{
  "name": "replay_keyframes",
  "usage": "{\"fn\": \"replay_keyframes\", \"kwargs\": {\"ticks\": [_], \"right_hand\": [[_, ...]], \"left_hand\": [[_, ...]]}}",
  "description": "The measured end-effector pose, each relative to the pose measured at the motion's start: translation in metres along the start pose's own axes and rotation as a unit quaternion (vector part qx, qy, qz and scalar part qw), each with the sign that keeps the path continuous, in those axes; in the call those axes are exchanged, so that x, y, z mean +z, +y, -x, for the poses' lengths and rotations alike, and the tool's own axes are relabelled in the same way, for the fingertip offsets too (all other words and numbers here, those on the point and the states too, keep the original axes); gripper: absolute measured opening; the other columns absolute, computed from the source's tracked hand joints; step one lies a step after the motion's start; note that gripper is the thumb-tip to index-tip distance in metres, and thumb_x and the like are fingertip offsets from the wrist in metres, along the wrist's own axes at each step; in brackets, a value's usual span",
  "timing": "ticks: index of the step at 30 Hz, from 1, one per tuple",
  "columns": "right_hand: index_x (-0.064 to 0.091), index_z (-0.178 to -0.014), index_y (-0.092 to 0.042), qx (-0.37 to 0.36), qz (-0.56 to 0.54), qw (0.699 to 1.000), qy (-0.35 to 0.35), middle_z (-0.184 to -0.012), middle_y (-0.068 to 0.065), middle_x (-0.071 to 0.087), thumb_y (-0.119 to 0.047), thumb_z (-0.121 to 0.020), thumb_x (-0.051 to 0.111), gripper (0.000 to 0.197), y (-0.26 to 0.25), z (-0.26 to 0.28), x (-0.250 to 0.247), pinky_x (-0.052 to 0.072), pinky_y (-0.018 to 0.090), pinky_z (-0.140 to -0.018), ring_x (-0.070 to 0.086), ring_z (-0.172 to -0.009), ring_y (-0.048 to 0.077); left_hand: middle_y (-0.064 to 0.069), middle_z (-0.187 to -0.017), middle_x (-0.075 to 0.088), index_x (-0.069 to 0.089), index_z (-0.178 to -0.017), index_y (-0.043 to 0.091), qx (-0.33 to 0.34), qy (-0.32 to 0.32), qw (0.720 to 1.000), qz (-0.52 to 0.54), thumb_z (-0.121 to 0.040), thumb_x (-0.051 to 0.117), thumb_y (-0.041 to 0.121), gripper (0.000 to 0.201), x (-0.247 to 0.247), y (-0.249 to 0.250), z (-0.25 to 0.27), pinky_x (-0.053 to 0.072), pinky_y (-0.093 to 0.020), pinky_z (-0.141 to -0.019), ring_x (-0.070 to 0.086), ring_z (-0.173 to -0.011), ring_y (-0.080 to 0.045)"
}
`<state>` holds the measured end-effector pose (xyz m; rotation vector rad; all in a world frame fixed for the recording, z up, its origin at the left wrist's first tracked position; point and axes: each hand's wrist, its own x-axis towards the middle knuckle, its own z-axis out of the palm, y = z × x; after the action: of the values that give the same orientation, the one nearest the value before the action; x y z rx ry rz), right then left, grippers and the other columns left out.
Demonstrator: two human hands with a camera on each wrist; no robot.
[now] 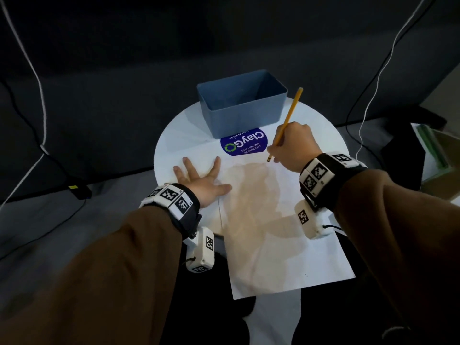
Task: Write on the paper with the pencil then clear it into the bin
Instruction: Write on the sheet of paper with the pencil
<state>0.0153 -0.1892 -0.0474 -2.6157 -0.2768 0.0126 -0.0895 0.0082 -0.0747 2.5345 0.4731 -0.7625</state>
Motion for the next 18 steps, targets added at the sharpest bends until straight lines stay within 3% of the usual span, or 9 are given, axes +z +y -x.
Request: {"fn": "replay_keyframes", "kwargs": {"ticks": [2, 5, 9, 13, 18], "right_hand": [[0.064, -0.082, -0.011, -0.021, -0.018, 1.0, -0.008, -0.081, 0.007, 0.071, -0.022, -0.09, 0.072, 0.016, -0.01, 0.002, 0.007, 0.042, 0.017, -0.056, 0.068, -0.076, 0.015], [0.062, -0.082, -0.01, -0.054, -0.015, 0.998, -0.028, -0.085, 0.008, 0.071, -0.02, -0.09, 0.072, 0.016, -0.02, 0.005, 0.017, 0.053, 0.027, -0.065, 0.069, -0.079, 0.021], [0.059, -0.081, -0.013, -0.003, 0.016, 1.0, -0.019, -0.091, 0.01, 0.066, -0.015, -0.088, 0.072, 0.015, -0.005, -0.004, 0.004, 0.05, 0.028, -0.064, 0.067, -0.08, 0.023], [0.067, -0.075, -0.01, 0.043, -0.006, 0.999, 0.023, -0.077, 0.009, 0.072, -0.012, -0.086, 0.07, 0.012, 0.017, -0.01, -0.023, 0.043, 0.019, -0.056, 0.068, -0.078, 0.017], [0.07, -0.073, -0.008, 0.045, -0.004, 0.998, 0.031, -0.065, 0.004, 0.072, -0.012, -0.085, 0.069, 0.012, 0.025, -0.012, -0.031, 0.06, 0.033, -0.074, 0.07, -0.083, 0.016]], "left_hand": [[-0.017, -0.152, -0.044, -0.015, -0.15, 0.055, 0.001, 0.0, 1.0, 0.0, -0.094, 0.043, 0.068, 0.082, 0.0, 0.0, 0.001, -0.009, -0.068, -0.115, -0.035, -0.14, -0.048], [-0.017, -0.152, -0.043, -0.016, -0.15, 0.055, -0.001, 0.005, 1.0, -0.015, -0.094, 0.041, 0.07, 0.081, 0.001, 0.0, 0.0, -0.007, -0.072, -0.112, -0.034, -0.141, -0.047], [-0.016, -0.152, -0.044, -0.016, -0.148, 0.058, -0.002, 0.004, 1.0, -0.021, -0.092, 0.041, 0.073, 0.082, 0.001, -0.003, -0.004, -0.007, -0.074, -0.11, -0.033, -0.142, -0.045], [-0.016, -0.152, -0.043, -0.017, -0.147, 0.058, -0.008, 0.005, 0.999, -0.036, -0.092, 0.038, 0.074, 0.08, 0.001, -0.003, -0.008, -0.005, -0.075, -0.11, -0.032, -0.142, -0.046], [-0.017, -0.152, -0.044, -0.019, -0.147, 0.057, -0.013, 0.0, 0.999, -0.04, -0.093, 0.037, 0.073, 0.079, 0.001, -0.002, -0.007, -0.006, -0.073, -0.109, -0.032, -0.141, -0.048]]}}
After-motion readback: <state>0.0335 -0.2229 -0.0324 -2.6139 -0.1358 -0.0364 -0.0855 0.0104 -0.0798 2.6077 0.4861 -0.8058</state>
